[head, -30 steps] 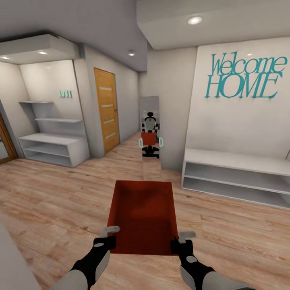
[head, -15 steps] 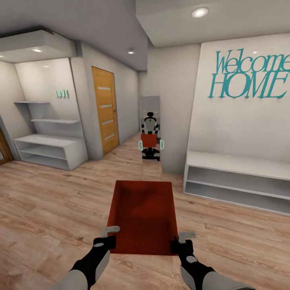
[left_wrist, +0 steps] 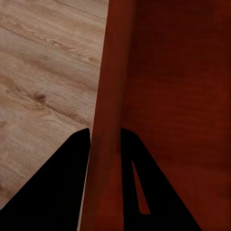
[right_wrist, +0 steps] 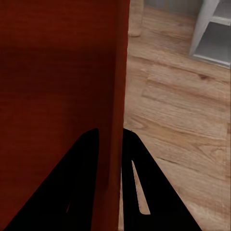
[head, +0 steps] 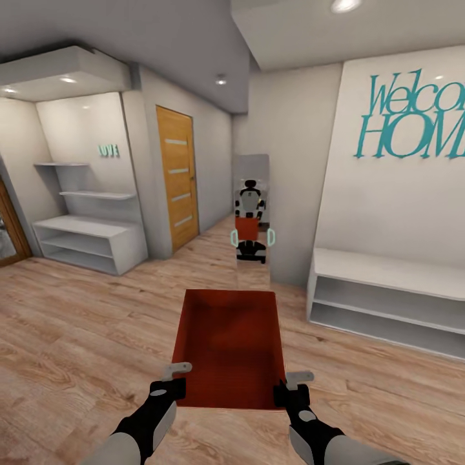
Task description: Move the two storage containers from the living room to the garage. In the garage, place one container on the floor and stack the other container on top of it (either order is fine).
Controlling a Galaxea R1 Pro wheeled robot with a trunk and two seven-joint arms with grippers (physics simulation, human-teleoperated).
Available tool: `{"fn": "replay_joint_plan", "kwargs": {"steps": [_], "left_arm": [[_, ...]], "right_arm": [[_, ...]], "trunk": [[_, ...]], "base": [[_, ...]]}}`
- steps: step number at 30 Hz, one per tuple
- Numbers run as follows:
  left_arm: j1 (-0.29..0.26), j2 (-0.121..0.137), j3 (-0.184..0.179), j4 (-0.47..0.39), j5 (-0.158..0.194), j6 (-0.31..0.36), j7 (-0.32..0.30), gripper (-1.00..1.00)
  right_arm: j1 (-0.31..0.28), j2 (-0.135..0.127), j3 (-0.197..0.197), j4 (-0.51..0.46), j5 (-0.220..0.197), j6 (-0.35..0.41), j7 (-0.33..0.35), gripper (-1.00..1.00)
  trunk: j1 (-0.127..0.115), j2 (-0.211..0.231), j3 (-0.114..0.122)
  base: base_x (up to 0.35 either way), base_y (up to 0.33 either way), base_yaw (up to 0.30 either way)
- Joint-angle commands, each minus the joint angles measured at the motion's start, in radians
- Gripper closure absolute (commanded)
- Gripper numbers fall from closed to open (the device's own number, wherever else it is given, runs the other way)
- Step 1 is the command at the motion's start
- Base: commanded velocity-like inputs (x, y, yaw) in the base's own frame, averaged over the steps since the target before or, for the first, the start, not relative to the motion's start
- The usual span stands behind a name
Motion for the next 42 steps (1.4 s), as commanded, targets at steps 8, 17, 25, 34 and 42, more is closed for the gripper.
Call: {"fn": "replay_joint_plan", "kwargs": {"steps": [8, 17, 25, 34, 42], "left_arm": [[0.000, 0.000, 0.010, 0.001, 0.007, 0.006, 0.006, 1.00], [0.000, 0.000, 0.010, 0.001, 0.007, 0.006, 0.005, 1.00], [0.000, 0.000, 0.010, 0.000, 0.007, 0.006, 0.005, 1.00], [0.000, 0.000, 0.010, 0.001, 0.007, 0.006, 0.006, 1.00], [0.000, 0.000, 0.010, 0.000, 0.007, 0.006, 0.006, 1.00]], "right_arm": [[-0.001, 0.000, -0.021, -0.002, -0.011, -0.008, -0.009, 1.00], [-0.001, 0.000, -0.021, -0.002, -0.011, -0.008, -0.009, 1.00], [-0.001, 0.000, -0.021, -0.002, -0.011, -0.008, -0.009, 1.00], [-0.001, 0.000, -0.021, -0.002, -0.011, -0.007, -0.009, 1.00], [-0.001, 0.000, -0.020, -0.002, -0.011, -0.007, -0.009, 1.00]], "trunk": [[0.001, -0.001, 0.003], [0.001, -0.001, 0.007], [0.001, -0.001, 0.009], [0.001, -0.001, 0.009], [0.001, -0.001, 0.009]], "base": [[0.322, 0.000, 0.225], [0.322, 0.000, 0.225], [0.322, 0.000, 0.112], [0.322, 0.000, 0.005], [0.322, 0.000, 0.000]]}}
